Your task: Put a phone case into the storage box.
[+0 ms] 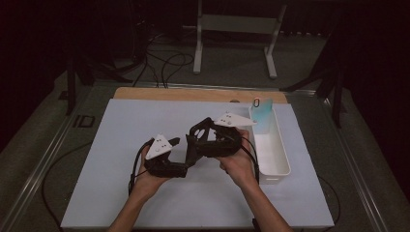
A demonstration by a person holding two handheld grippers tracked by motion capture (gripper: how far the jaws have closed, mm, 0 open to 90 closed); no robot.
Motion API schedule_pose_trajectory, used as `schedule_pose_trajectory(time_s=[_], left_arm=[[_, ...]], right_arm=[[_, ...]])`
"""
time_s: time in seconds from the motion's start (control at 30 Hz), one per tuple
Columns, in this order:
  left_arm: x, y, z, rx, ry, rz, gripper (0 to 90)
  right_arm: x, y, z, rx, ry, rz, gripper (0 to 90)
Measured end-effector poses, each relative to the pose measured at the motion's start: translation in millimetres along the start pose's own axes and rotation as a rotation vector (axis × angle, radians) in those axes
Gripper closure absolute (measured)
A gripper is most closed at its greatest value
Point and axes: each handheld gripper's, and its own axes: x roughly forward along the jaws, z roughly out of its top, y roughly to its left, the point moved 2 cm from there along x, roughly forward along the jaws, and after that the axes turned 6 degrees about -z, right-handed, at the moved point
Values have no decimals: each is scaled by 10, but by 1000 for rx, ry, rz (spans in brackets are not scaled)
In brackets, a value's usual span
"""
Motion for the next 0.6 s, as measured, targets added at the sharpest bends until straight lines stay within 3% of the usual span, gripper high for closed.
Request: schedule_pose_trajectory(time_s=[0.07, 0.47, 0.6], left_arm=[[-21, 27, -10, 3, -2, 17, 5], [-188, 170, -49, 12, -55, 96, 2], [-282, 238, -169, 4, -62, 144, 2]], right_arm=[[-3, -10, 0, 0, -1, 0, 142], [-40, -90, 28, -6, 0, -36, 142], [-66, -124, 40, -5, 7, -37, 142]])
